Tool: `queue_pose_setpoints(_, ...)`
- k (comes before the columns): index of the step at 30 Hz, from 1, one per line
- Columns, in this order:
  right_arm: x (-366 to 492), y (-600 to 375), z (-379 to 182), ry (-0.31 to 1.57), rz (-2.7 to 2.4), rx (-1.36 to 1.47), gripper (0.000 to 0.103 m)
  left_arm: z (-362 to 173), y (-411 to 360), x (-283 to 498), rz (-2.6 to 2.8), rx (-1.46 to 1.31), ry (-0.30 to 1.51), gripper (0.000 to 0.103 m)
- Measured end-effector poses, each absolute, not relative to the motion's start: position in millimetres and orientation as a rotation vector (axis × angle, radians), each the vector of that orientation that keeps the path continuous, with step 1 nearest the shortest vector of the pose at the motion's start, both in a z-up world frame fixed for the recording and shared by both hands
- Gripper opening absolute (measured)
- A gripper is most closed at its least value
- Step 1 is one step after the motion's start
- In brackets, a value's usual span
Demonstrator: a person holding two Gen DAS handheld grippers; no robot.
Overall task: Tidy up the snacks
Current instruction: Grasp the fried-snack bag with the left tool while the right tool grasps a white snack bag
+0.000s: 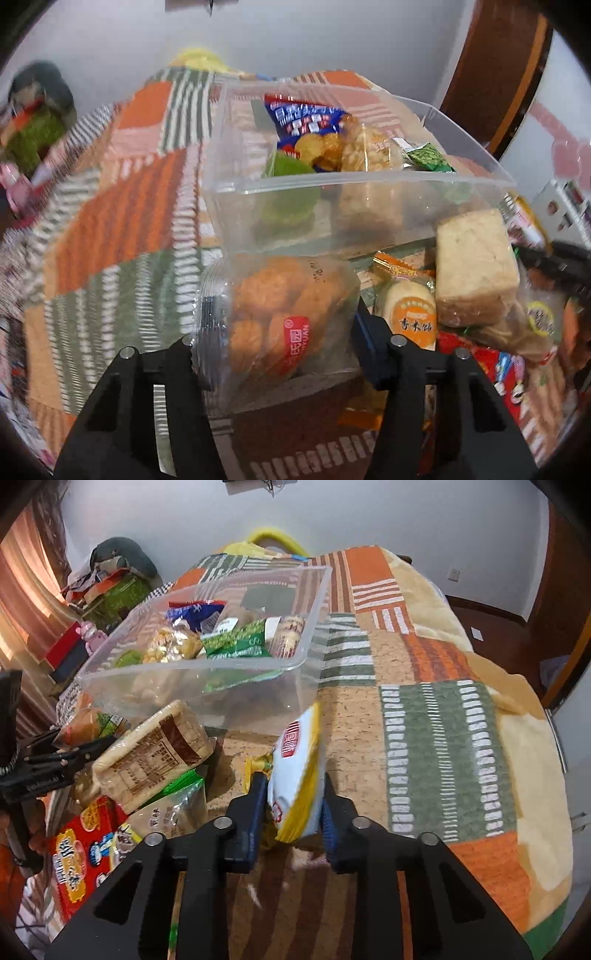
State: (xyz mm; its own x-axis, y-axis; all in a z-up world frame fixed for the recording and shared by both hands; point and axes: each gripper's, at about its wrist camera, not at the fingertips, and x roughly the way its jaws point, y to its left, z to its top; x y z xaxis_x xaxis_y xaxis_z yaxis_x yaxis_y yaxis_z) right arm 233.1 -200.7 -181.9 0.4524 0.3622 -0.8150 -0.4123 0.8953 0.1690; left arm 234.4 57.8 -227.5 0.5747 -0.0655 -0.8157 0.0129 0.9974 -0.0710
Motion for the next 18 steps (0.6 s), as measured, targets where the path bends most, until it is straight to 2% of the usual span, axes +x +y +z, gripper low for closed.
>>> queue_pose_setpoints(18,231,-219,-118,0.796,0.444,-0.021,0.024,-145,55,208,-0.044,-0.061,0.781,0.054)
